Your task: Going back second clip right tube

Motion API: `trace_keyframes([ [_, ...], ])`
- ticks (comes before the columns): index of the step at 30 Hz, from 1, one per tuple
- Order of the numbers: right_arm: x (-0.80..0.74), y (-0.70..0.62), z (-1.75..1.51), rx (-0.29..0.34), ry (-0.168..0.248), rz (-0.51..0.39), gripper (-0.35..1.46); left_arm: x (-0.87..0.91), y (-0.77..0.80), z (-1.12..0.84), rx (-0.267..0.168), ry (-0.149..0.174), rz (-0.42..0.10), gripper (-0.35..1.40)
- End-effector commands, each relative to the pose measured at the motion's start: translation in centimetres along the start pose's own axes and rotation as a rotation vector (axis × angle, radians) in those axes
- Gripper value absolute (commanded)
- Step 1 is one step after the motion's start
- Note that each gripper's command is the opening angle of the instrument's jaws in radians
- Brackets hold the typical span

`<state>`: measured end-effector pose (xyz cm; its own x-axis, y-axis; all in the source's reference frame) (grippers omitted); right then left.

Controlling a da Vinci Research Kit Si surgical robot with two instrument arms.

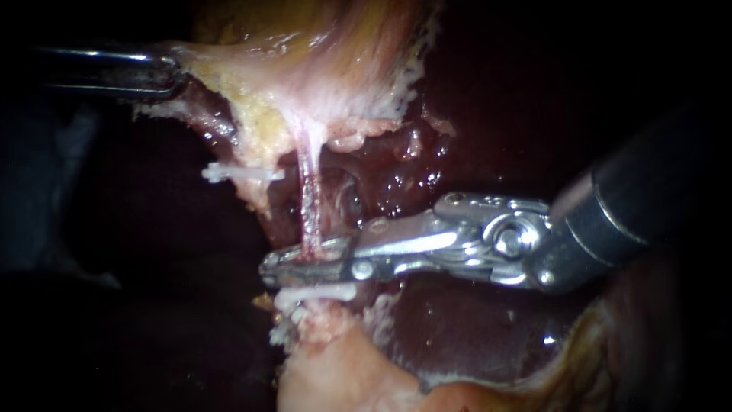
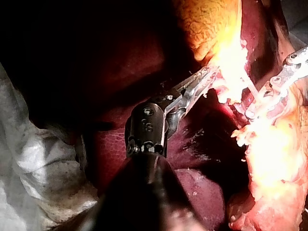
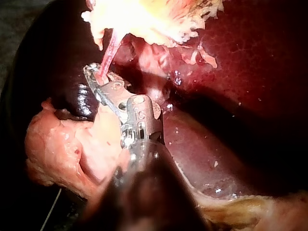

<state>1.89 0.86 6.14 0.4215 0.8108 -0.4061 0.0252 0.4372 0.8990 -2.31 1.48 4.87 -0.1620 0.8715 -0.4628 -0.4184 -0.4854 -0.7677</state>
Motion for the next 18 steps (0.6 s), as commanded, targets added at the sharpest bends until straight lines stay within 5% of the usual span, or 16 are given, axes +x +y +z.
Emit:
trace_keyframes([
  [1,0.0,0.0,0.0,0.0,0.0,0.0,-0.35,0.0,0.0,0.0,0.0,0.0,0.0,-0.35],
  [6,-0.02,0.01,-0.01,0.003,0.001,-0.001,-0.34,0.0,0.0,0.0,0.0,0.0,0.0,-0.35],
  [10,-0.07,0.02,0.02,0.026,0.037,-0.008,0.3,0.0,0.0,0.0,0.0,-0.001,0.0,-0.35],
  [18,-0.07,0.03,0.07,0.035,0.096,-0.053,0.48,-0.01,-0.01,0.0,0.0,-0.001,0.001,-0.35],
])
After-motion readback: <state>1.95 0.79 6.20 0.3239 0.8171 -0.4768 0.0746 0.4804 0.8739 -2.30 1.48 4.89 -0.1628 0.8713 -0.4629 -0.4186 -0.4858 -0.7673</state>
